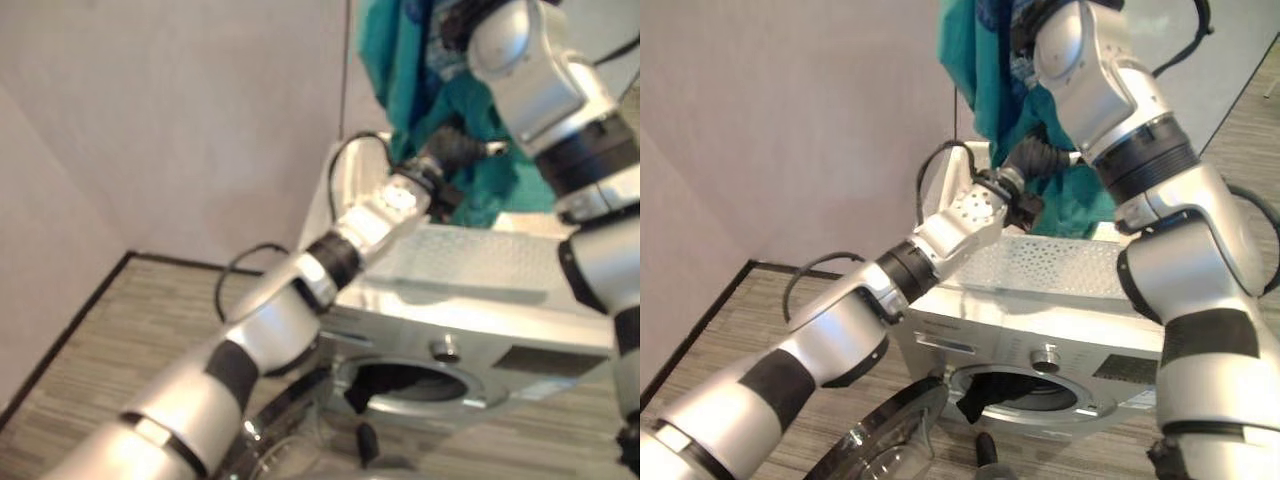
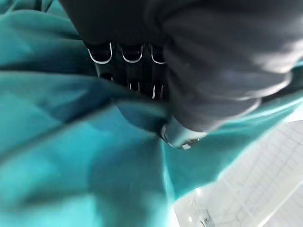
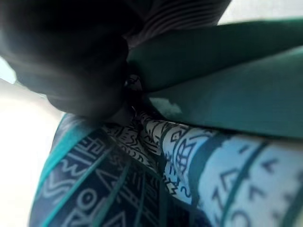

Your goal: Grab the laundry basket,head to the washer,open it,put in the laundry and shut it.

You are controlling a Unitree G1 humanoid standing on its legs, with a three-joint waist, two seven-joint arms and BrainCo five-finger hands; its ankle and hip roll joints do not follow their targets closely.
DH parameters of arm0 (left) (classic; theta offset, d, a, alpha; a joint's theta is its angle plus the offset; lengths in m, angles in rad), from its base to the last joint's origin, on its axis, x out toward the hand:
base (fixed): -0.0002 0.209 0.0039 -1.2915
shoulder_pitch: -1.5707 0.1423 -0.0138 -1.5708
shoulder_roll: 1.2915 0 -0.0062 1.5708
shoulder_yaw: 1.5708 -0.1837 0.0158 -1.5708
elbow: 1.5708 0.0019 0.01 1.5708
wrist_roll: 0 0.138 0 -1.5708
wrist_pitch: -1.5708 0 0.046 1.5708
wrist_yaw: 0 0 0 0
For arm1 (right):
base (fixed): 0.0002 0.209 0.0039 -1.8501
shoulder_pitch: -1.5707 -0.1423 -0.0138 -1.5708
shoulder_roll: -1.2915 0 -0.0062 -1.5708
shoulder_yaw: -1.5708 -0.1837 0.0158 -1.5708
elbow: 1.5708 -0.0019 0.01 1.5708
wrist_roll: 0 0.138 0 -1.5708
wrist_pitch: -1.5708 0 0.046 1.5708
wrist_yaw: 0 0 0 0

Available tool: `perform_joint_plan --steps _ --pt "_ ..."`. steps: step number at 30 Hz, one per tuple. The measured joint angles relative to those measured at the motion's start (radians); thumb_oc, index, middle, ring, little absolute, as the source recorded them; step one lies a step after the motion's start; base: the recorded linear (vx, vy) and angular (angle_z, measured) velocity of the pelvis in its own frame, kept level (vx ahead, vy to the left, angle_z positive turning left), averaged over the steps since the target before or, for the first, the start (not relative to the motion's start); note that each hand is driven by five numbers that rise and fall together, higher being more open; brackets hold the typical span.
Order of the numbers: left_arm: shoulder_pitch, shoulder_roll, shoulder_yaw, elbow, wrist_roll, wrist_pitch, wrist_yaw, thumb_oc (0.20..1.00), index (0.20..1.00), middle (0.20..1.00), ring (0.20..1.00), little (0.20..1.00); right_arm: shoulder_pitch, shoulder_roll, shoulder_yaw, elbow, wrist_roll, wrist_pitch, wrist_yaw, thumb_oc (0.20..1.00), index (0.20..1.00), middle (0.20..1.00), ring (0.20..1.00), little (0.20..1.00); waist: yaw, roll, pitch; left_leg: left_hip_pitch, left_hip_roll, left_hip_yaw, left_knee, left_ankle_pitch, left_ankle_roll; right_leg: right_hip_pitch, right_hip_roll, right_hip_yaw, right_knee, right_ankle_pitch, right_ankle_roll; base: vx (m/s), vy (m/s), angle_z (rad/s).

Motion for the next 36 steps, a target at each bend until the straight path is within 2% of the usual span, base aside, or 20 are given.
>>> perform_joint_plan --steps 7,16,17,18,19,20,28,30,32,36 --pt "-0.054 0.001 0.039 -0.012 -0.015 -0.036 0.003 0.200 0.200 0.200 0.200 0.200 0.001 0.008 -0.038 -0.019 -0.002 -0.010 -0.007 0.200 0.200 0.200 0.200 0.200 -0.008 0.015 0.026 -0.003 0.002 0.034 0.001 0.000 0.000 -0.018 0.012 0.024 0.004 0.002 -0.001 0.01 -0.015 -0.14" --pt "-0.087 0.006 0.076 -0.012 -0.018 -0.038 0.010 0.200 0.200 0.200 0.200 0.200 0.001 0.030 -0.070 -0.020 -0.003 -0.013 -0.022 0.200 0.200 0.200 0.200 0.200 -0.002 0.034 0.039 -0.006 0.004 0.035 -0.001 0.000 0.000 -0.022 0.014 0.026 0.004 0.001 -0.002 0.01 -0.004 -0.01" --pt "-0.101 0.008 0.076 -0.014 -0.018 -0.038 0.024 0.200 0.200 0.200 0.200 0.200 0.003 0.031 -0.094 -0.021 -0.002 -0.014 -0.033 0.620 0.620 0.620 0.620 0.620 0.000 0.034 0.039 -0.009 0.004 0.034 -0.001 0.000 0.000 -0.022 0.011 0.020 0.004 0.001 -0.002 0.02 -0.002 0.11" --pt "-0.110 0.011 0.078 -0.018 -0.017 -0.038 0.028 0.200 0.200 0.200 0.200 0.200 0.007 0.033 -0.122 -0.022 -0.002 -0.015 -0.043 0.620 0.620 0.620 0.620 0.620 0.002 0.034 0.039 -0.011 0.004 0.031 -0.001 0.000 0.000 -0.022 0.009 0.016 0.004 0.001 -0.002 0.02 0.001 0.14" --pt "-0.113 0.017 0.084 -0.037 -0.016 -0.039 0.033 0.200 0.200 0.200 0.200 0.200 0.008 0.036 -0.149 -0.024 -0.002 -0.014 -0.051 0.931 0.931 0.931 0.931 0.931 0.003 0.034 0.039 -0.013 0.003 0.027 -0.001 0.000 0.000 -0.022 0.008 0.013 0.004 0.001 -0.002 0.00 0.008 0.13" --pt "-0.113 0.022 0.084 -0.050 -0.016 -0.043 0.042 0.200 0.200 0.200 0.200 0.200 0.008 0.034 -0.160 -0.030 -0.002 -0.014 -0.058 1.000 1.000 1.000 1.000 1.000 0.003 0.034 0.039 -0.015 0.003 0.024 -0.001 0.000 0.000 -0.022 0.006 0.009 0.004 0.001 -0.002 0.01 0.014 0.13" --pt "-0.115 0.055 0.150 -0.066 -0.006 -0.061 0.078 0.200 0.200 0.200 0.200 0.200 0.069 0.040 -0.318 -0.140 0.000 -0.041 -0.160 1.000 1.000 1.000 1.000 1.000 0.011 0.034 0.038 -0.012 0.000 0.008 -0.002 0.000 0.000 -0.011 -0.001 -0.004 0.005 0.001 -0.002 0.01 0.006 0.06" --pt "-0.120 0.065 0.154 -0.065 -0.006 -0.062 0.087 0.200 0.200 0.200 0.200 0.200 0.077 0.040 -0.323 -0.143 0.000 -0.043 -0.174 1.000 1.000 1.000 1.000 1.000 0.013 0.034 0.037 -0.008 0.000 0.008 -0.002 0.000 0.000 -0.008 -0.002 -0.004 0.005 0.001 -0.002 0.01 0.015 -0.01" --pt "-0.132 0.084 0.173 -0.065 0.002 -0.067 0.091 0.200 0.200 0.200 0.200 0.200 0.128 0.050 -0.386 -0.178 0.000 -0.057 -0.199 1.000 1.000 1.000 1.000 1.000 0.017 0.034 0.036 0.001 0.001 0.008 -0.002 0.000 0.000 0.003 0.000 -0.005 0.005 0.001 -0.002 0.00 0.000 0.00" --pt "-0.151 0.101 0.197 -0.064 0.002 -0.074 0.104 0.200 0.200 0.200 0.200 0.200 0.160 0.064 -0.421 -0.195 0.000 -0.060 -0.226 1.000 1.000 1.000 1.000 1.000 0.017 0.033 0.034 0.002 -0.003 0.007 -0.002 0.000 0.000 0.004 -0.004 -0.005 0.005 0.002 -0.001 0.00 0.004 0.01"
